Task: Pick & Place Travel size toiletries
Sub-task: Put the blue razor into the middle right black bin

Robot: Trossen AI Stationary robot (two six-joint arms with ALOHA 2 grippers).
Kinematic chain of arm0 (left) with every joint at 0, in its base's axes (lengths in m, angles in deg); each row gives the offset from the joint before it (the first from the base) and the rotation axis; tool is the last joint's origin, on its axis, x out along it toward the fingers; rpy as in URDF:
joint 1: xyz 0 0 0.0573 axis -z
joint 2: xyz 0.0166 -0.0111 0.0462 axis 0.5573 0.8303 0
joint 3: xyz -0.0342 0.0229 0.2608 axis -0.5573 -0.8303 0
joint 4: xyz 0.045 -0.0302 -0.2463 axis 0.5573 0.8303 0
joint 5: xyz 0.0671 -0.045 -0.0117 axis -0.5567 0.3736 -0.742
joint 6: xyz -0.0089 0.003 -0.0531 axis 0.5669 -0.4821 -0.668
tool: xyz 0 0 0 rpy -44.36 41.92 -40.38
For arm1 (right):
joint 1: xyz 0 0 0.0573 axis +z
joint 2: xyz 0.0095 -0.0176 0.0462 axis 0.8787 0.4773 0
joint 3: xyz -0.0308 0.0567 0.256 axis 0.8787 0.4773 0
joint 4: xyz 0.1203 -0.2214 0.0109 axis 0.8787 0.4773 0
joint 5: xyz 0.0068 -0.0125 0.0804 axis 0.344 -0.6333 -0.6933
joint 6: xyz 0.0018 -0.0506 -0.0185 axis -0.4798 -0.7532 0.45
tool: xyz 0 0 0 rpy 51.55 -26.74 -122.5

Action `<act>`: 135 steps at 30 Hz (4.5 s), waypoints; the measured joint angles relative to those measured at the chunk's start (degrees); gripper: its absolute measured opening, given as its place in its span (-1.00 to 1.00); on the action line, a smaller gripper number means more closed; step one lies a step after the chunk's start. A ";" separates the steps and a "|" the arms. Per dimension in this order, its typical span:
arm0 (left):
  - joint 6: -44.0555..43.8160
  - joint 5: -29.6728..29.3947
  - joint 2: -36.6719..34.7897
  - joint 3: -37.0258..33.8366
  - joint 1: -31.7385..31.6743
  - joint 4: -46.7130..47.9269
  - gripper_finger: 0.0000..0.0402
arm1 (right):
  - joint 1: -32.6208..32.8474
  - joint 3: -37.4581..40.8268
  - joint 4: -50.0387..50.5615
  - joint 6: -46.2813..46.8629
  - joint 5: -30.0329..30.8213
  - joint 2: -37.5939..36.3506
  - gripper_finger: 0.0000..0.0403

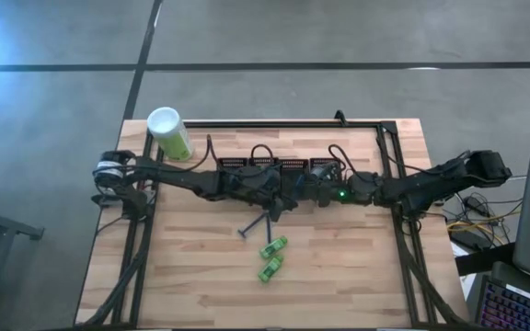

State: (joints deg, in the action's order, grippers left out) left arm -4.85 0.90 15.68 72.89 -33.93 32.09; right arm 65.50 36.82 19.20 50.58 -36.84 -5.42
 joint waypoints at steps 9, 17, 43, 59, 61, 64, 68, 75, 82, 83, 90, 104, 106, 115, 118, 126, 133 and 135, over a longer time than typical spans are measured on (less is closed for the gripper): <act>0.31 -0.88 0.02 0.02 -0.32 -1.40 -0.78 | -0.26 0.00 0.34 -0.19 0.00 1.00 -0.66; 1.63 -1.29 0.02 0.02 -0.36 -1.32 -0.78 | -1.38 -0.11 0.58 -1.37 -0.68 0.96 -0.86; 3.19 -8.24 -1.40 0.04 -1.09 7.08 0.42 | -5.28 -0.09 11.82 1.73 0.56 1.18 -0.84; 11.72 -17.42 -14.82 0.02 -1.33 26.22 0.54 | -17.55 -4.45 25.72 1.58 -9.01 4.58 -0.83; 12.08 -18.67 -16.06 0.02 -1.33 27.30 0.54 | -18.71 -7.90 29.72 -0.82 -10.61 6.61 -0.83; 12.18 -20.13 -17.85 0.00 -1.33 29.10 0.54 | -19.97 -13.80 36.86 -4.10 -13.45 10.62 -0.83; 12.16 -20.79 -18.93 0.00 -1.33 30.71 0.55 | -19.69 -19.17 42.61 -4.91 -14.65 14.13 -0.83; 10.36 -20.74 -19.10 0.00 -1.33 32.11 0.54 | -21.94 -25.27 49.56 -1.97 -16.37 19.95 -0.83; 10.85 -20.68 -19.10 0.00 -1.35 34.27 0.54 | -24.70 -31.55 58.86 -1.55 -23.45 27.43 -0.69; 11.07 -20.69 -19.10 0.00 -1.35 34.66 0.54 | -24.70 -32.65 60.06 -1.88 -23.42 27.89 -0.65; 12.06 -20.21 -19.10 0.00 -1.37 36.57 0.56 | -24.55 -38.87 66.24 -7.15 -20.15 27.43 -0.28; 15.95 -16.97 -20.65 0.41 -5.02 34.12 0.57 | -20.65 -39.34 73.05 -9.75 1.62 9.02 0.16; 15.95 -16.87 -20.79 0.47 -5.13 34.24 0.57 | -20.03 -39.31 74.92 -11.18 9.72 3.56 0.20; 15.92 -14.18 -20.90 0.04 -5.13 34.46 0.56 | -21.53 -39.11 79.17 -13.44 17.59 -12.99 0.28; 15.80 -11.81 -20.88 0.02 -5.11 35.28 0.56 | -21.53 -38.16 79.50 -15.29 17.53 -15.64 0.24; 12.78 -9.36 -20.81 -0.04 -2.74 36.50 0.56 | -21.91 -33.09 73.28 -21.43 10.39 -17.14 0.13; 6.31 -9.03 -20.81 -2.00 2.98 37.28 0.56 | -27.40 -29.38 67.39 -23.40 -11.07 -15.94 0.05; 3.45 -8.84 -20.79 -3.73 4.67 37.69 0.56 | -27.28 -28.69 69.56 -23.15 -11.27 -16.14 0.03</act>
State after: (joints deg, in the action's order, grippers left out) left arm -1.40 -7.94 -5.11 69.16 -29.25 69.77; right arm 38.22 8.14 88.76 27.43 -48.11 -21.56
